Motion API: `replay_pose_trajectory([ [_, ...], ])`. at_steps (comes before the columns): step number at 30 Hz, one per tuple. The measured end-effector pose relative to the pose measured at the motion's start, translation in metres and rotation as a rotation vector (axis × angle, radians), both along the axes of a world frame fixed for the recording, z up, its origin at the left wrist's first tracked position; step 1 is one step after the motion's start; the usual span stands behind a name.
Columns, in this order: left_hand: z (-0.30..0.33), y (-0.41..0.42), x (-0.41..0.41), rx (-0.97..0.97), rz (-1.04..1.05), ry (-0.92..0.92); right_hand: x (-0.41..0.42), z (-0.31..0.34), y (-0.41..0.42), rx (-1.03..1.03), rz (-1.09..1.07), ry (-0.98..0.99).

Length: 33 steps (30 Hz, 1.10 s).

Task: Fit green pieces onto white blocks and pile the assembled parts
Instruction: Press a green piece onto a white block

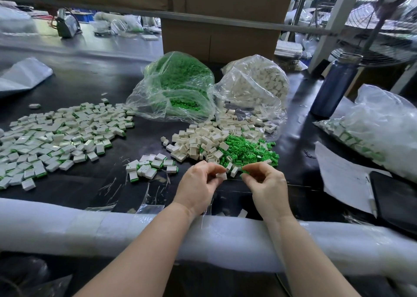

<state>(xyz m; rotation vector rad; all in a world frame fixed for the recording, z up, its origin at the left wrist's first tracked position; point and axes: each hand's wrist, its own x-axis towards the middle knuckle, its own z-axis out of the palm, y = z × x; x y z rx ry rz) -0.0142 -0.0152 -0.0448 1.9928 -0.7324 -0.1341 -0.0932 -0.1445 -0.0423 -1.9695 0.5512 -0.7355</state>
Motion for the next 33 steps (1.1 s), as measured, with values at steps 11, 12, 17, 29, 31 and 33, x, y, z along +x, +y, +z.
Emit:
replay_pose_trajectory([
  [11, 0.0012, 0.0008, -0.0001, -0.098, -0.129, 0.225, -0.0025, 0.0056, 0.0019, 0.155, 0.2, -0.053],
  [12, 0.0019, 0.0011, -0.0003, -0.104, -0.128, 0.227, -0.0024, 0.0054, 0.0021, 0.153, 0.205, -0.05],
  [17, 0.0047, 0.0014, -0.001, -0.128, -0.139, 0.222, -0.0017, 0.0037, 0.0029, 0.139, 0.23, -0.023],
  [29, 0.0077, 0.0031, -0.003, -0.15, -0.149, 0.298, -0.0017, 0.0023, 0.003, 0.182, 0.27, 0.037],
  [31, 0.0083, 0.0025, -0.0041, -0.145, -0.155, 0.314, -0.0018, 0.0022, 0.0027, 0.178, 0.276, 0.045],
  [33, 0.0083, 0.0018, -0.0047, -0.135, -0.156, 0.319, -0.0016, 0.0015, 0.0022, 0.179, 0.282, 0.049],
])
